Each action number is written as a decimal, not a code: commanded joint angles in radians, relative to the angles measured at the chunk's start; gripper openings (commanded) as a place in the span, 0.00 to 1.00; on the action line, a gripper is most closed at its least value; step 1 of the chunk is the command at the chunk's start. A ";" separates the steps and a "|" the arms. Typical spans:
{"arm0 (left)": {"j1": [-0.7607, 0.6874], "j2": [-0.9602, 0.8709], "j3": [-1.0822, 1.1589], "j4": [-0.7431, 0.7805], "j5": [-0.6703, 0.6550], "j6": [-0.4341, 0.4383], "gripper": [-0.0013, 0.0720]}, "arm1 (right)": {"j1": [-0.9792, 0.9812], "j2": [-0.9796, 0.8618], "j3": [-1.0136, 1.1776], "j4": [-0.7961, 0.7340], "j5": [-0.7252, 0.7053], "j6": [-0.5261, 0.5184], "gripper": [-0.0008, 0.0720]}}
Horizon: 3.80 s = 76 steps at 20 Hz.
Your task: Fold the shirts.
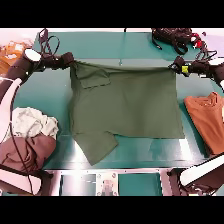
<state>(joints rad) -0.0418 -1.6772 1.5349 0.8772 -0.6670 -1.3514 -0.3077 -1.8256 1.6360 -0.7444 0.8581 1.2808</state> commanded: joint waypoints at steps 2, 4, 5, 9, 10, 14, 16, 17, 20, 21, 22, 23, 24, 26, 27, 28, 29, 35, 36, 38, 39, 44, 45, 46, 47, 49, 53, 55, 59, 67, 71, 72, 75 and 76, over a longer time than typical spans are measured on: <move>0.002 -0.013 0.011 0.098 -0.056 -0.002 0.05 | 0.002 -0.024 0.037 -0.123 0.051 0.073 0.03; 0.002 -0.012 0.011 0.109 -0.146 -0.001 0.05 | -0.017 -0.024 0.037 -0.140 0.146 0.077 0.03; 0.002 -0.012 0.011 0.121 -0.206 -0.001 0.05 | -0.031 -0.021 0.037 -0.141 0.219 0.077 0.03; 0.000 -0.012 0.010 0.187 -0.473 -0.002 0.05 | -0.073 -0.008 0.037 -0.238 0.467 0.078 0.03; -0.001 -0.012 0.006 0.193 -0.511 -0.002 0.05 | -0.078 -0.007 0.037 -0.262 0.517 0.078 0.03; -0.001 -0.012 -0.047 0.192 -0.549 -0.006 0.05 | -0.080 -0.007 0.034 -0.361 0.620 0.086 0.03; -0.001 -0.012 -0.087 0.192 -0.538 -0.005 0.05 | -0.080 -0.007 0.018 -0.380 0.623 0.101 0.03; -0.001 -0.012 -0.106 0.191 -0.518 -0.005 0.05 | -0.080 -0.007 0.006 -0.384 0.621 0.105 0.03; -0.001 -0.012 -0.136 0.170 -0.457 -0.005 0.05 | -0.080 -0.011 -0.033 -0.386 0.598 0.142 0.03; -0.001 -0.012 -0.139 0.147 -0.446 -0.005 0.05 | -0.080 -0.011 -0.038 -0.386 0.598 0.147 0.03; -0.001 -0.012 -0.139 0.124 -0.443 -0.003 0.05 | -0.080 -0.010 -0.037 -0.386 0.599 0.157 0.06; -0.001 -0.012 -0.139 0.098 -0.456 -0.002 0.05 | -0.080 -0.009 -0.028 -0.386 0.608 0.160 0.27; -0.001 -0.012 -0.138 0.080 -0.485 -0.001 0.29 | -0.083 -0.009 -0.010 -0.387 0.637 0.160 0.47; 0.008 -0.011 -0.129 0.078 -0.595 -0.010 0.93 | -0.097 -0.006 0.048 -0.394 0.722 0.161 0.48; 0.017 -0.011 -0.113 0.077 -0.673 -0.010 0.93 | -0.103 0.002 0.075 -0.395 0.764 0.176 0.47; 0.029 -0.011 -0.092 0.077 -0.748 -0.016 0.93 | -0.111 0.016 0.091 -0.399 0.794 0.186 0.35; 0.045 -0.011 -0.070 0.077 -0.829 -0.039 0.93 | -0.119 0.037 0.088 -0.403 0.806 0.186 0.14; 0.081 0.195 -0.304 0.140 -0.892 -0.080 0.93 | -0.178 0.332 -0.301 -0.459 0.743 0.187 0.03; 0.081 0.259 -0.391 0.140 -0.859 -0.081 0.93 | -0.206 0.413 -0.419 -0.462 0.706 0.213 0.03; 0.081 0.399 -0.581 0.140 -0.803 -0.090 0.93 | -0.262 0.584 -0.652 -0.462 0.613 0.277 0.03; 0.081 0.469 -0.680 0.140 -0.776 -0.102 0.93 | -0.285 0.666 -0.765 -0.462 0.569 0.293 0.17; -0.035 0.664 -1.049 0.086 -0.540 -0.168 0.93 | -0.307 0.841 -1.106 -0.456 0.463 0.313 0.73; -0.081 0.663 -1.089 0.058 -0.489 -0.174 0.92 | -0.307 0.841 -1.137 -0.447 0.457 0.313 0.73; -0.129 0.661 -1.126 0.034 -0.431 -0.195 0.93 | -0.307 0.841 -1.160 -0.442 0.447 0.313 0.73; -0.168 0.661 -1.152 0.014 -0.378 -0.204 0.92 | -0.307 0.841 -1.176 -0.436 0.423 0.313 0.73; -0.234 0.661 -1.177 0.000 -0.273 -0.246 0.92 | -0.307 0.841 -1.206 -0.385 0.333 0.313 0.73; -0.315 0.661 -1.178 -0.046 -0.100 -0.275 0.85 | -0.307 0.829 -1.236 -0.247 0.167 0.313 0.73; -0.315 0.661 -1.175 -0.095 -0.080 -0.249 0.50 | -0.307 0.825 -1.236 -0.202 0.122 0.313 0.71; -0.314 0.661 -1.107 -0.044 -0.119 -0.201 0.05 | -0.307 0.825 -1.224 -0.187 0.078 0.276 0.05; -0.247 0.716 -0.856 0.303 -0.635 -0.232 0.05 | -0.307 0.827 -1.084 -0.348 0.337 0.246 0.03; -0.247 0.752 -0.752 0.333 -0.737 -0.237 0.05 | -0.307 0.827 -1.029 -0.390 0.448 0.272 0.03; -0.247 0.752 -0.722 0.336 -0.716 -0.237 0.05 | -0.306 0.827 -1.004 -0.376 0.454 0.271 0.03; -0.247 0.716 -0.609 0.396 -0.628 -0.237 0.05 | -0.273 0.826 -0.893 -0.315 0.438 0.270 0.03; -0.247 0.690 -0.570 0.432 -0.615 -0.238 0.05 | -0.243 0.824 -0.853 -0.305 0.414 0.270 0.03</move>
<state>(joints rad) -0.2901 -0.9558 0.8680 1.2270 -1.3220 -1.5879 -0.5900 -1.0000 0.6937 -1.0817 1.2781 1.5471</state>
